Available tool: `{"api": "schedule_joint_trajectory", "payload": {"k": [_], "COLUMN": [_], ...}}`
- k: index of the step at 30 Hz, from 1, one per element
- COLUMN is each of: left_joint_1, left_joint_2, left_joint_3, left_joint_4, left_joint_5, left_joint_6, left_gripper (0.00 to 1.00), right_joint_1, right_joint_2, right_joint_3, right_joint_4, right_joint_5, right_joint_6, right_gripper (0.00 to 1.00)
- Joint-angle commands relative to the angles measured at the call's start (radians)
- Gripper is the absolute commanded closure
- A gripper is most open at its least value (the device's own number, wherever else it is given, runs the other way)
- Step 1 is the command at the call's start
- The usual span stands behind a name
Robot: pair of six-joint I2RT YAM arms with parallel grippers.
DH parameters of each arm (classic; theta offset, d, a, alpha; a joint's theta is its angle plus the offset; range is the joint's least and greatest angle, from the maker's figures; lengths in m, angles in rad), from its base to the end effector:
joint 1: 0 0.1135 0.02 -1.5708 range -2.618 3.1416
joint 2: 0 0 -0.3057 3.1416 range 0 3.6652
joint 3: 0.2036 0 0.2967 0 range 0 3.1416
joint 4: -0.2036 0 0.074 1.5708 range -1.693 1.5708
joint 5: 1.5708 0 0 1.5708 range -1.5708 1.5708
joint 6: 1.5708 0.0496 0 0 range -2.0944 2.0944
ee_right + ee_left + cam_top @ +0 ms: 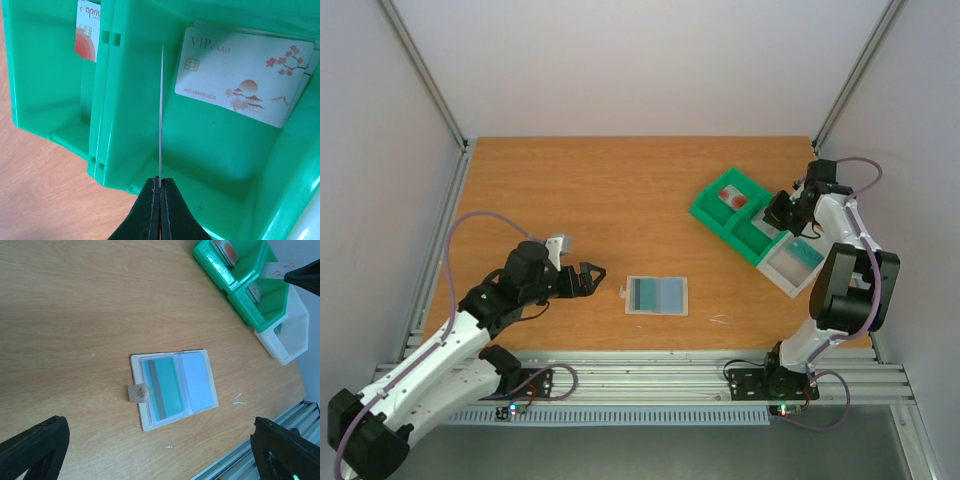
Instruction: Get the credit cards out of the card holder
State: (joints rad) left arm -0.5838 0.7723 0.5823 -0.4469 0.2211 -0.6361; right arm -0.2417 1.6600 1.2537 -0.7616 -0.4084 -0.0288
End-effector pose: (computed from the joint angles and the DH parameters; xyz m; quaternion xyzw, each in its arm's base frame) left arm 0.1576 -0.1172 0.2581 0.0264 0.8885 -0.3370 0.3103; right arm 0.3783 -0.0730 0.2483 0.0616 0.9583 0.1704 0.2209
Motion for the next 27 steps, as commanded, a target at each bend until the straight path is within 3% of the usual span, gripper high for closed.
{"api": "schedule_joint_trajectory", "payload": {"k": [1,27], "left_joint_1": [0.001,0.002], "left_joint_2": [0.004,0.007], "left_joint_3": [-0.010,-0.007], "left_joint_4": [0.041,0.022], "left_joint_5": [0.024,0.035], "left_joint_6": [-0.017,-0.020], "left_gripper": [0.01,0.01], "right_joint_1": [-0.014,-0.031], "right_joint_2": [0.029,0.201], "right_joint_3": [0.038,0.141], "right_joint_4": [0.018,-0.029], "right_joint_5": [-0.043,0.038], "right_joint_6": [-0.021,-0.054], "right_gripper": [0.99,0.93]}}
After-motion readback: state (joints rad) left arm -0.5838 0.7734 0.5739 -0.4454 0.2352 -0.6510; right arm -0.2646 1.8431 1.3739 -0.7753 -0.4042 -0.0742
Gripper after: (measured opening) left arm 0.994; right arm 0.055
